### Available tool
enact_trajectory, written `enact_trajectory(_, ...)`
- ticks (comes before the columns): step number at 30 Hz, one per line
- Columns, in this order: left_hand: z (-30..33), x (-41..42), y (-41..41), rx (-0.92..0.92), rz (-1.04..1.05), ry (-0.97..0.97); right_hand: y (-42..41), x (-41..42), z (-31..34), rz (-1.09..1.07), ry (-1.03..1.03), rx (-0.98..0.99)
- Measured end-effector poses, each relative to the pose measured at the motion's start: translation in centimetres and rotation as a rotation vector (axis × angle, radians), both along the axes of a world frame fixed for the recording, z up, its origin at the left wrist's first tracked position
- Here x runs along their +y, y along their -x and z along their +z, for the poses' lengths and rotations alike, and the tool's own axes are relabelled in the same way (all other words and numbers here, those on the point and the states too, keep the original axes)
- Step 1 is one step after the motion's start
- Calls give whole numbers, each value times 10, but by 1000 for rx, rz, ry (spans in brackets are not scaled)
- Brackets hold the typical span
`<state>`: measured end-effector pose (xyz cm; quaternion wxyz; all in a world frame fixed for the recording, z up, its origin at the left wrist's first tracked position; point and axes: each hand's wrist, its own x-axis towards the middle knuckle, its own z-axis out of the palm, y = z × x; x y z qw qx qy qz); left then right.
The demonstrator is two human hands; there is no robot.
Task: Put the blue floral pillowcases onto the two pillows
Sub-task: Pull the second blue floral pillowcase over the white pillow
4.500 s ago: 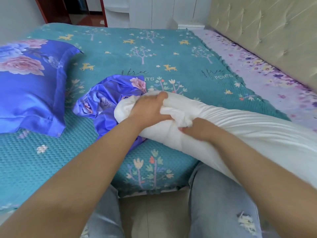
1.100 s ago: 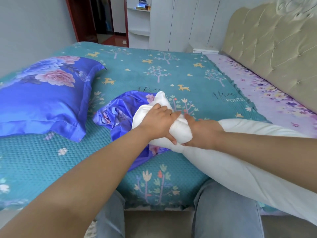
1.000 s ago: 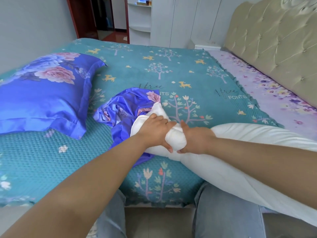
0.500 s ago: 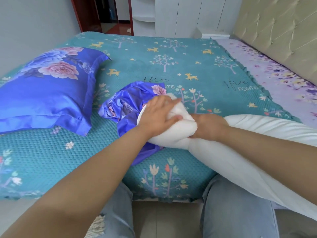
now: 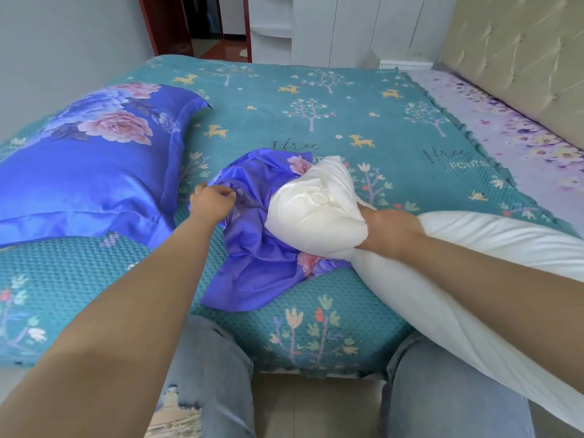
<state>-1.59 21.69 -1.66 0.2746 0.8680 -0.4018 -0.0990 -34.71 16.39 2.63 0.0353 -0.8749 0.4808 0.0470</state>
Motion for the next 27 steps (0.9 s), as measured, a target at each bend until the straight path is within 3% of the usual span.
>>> enact_trajectory(6, -14, -16, -17, 105, -167, -153, 4, 1, -5, 65, 88, 41)
enact_trajectory(10, 0, -17, -10, 206, -10, 160, 11, -2, -9, 106, 104, 23)
enact_trajectory(13, 17, -16, -2, 413, 15, 389, 14, -2, -5, 137, 93, 17)
enact_trajectory(16, 39, -7, 5, 687, -61, 391, 17, 1, 9, 188, 127, 8)
enact_trajectory(18, 54, 0, 10, 763, -138, 305, 20, 6, 19, 226, 162, 5)
enact_trajectory(24, 86, 10, 6, 633, -249, 372, 22, 37, 44, 443, 148, 33)
enact_trajectory(26, 93, 12, 7, 420, -258, 286, 14, 50, 47, 529, 148, 67)
enact_trajectory(27, 95, 14, 7, 222, -254, 181, 9, 57, 46, 581, 154, 89)
